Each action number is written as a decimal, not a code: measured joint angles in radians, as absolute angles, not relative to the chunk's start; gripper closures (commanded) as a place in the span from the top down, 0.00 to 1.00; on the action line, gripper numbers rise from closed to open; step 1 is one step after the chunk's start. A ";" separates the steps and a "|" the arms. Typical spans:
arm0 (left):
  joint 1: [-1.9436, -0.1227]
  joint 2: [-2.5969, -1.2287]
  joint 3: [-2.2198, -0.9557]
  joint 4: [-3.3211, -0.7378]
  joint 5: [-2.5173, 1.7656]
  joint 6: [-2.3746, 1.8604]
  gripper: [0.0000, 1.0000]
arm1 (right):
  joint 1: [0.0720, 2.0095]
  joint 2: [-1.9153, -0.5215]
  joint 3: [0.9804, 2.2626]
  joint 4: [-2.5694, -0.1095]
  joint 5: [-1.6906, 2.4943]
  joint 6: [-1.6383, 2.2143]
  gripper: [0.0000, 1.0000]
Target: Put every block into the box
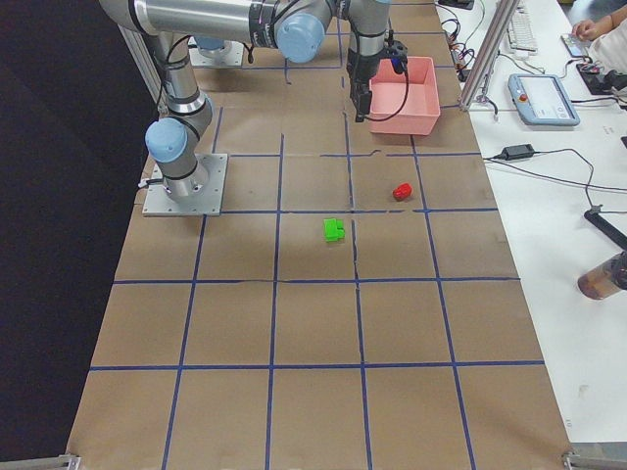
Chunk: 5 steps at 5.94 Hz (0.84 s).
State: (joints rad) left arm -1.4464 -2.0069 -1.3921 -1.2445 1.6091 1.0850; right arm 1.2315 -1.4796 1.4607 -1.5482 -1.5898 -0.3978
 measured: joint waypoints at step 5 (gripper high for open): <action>-1.770 -2.320 -0.998 -1.297 1.614 0.845 0.00 | 1.002 -1.296 1.510 -1.662 -1.589 -0.601 1.00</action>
